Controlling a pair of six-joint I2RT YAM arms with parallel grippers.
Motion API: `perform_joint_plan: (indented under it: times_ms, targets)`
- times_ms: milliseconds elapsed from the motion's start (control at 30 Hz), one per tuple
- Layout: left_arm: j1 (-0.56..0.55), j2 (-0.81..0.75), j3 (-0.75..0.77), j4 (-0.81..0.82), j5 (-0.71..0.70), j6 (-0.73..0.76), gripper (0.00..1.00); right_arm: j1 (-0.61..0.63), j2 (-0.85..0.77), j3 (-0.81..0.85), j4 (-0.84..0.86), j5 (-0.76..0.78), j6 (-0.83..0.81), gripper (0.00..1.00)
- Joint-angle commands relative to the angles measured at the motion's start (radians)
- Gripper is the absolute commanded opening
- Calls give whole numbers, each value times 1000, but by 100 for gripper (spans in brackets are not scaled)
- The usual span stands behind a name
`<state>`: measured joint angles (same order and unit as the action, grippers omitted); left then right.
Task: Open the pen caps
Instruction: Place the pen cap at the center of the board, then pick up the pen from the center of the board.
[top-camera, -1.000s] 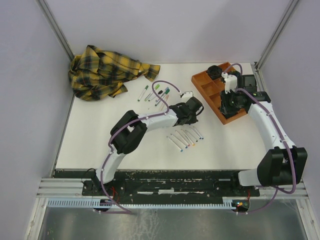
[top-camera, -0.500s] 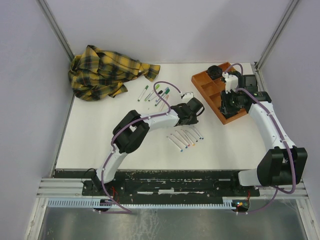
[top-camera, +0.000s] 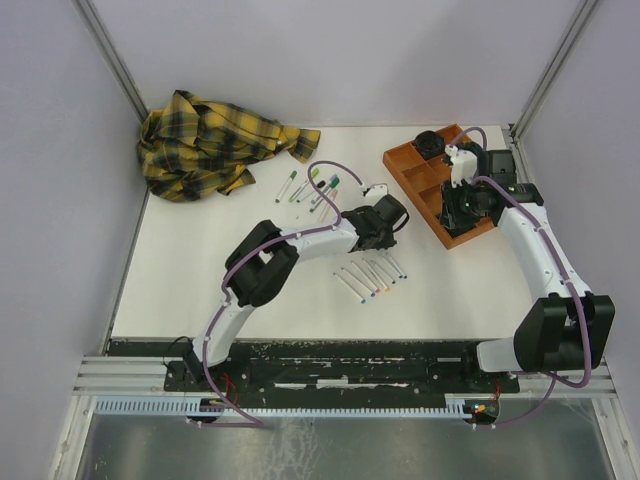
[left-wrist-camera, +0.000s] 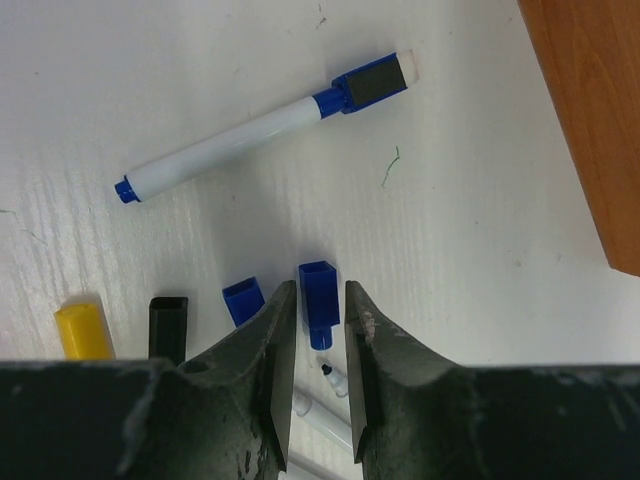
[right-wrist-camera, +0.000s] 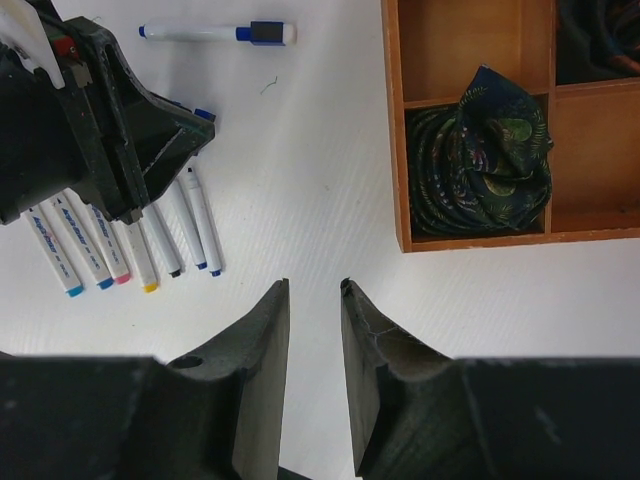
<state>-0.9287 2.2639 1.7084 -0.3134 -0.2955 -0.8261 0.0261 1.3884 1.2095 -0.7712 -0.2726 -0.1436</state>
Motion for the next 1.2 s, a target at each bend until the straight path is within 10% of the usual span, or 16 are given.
perform_joint_plan:
  times_ms: [0, 333, 600, 1167]
  targets:
    - [3, -113, 40, 5, -54, 108, 32, -6, -18, -5, 34, -27, 7, 34]
    - [53, -228, -100, 141, 67, 529, 32, -8, -25, -3, 23, -68, -17, 34]
    - [126, -128, 37, -9, 205, 833, 53, -10, -25, 2, 3, -105, -48, 35]
    - [165, 194, 436, -261, 402, 989, 46, -15, -21, 2, 2, -111, -50, 35]
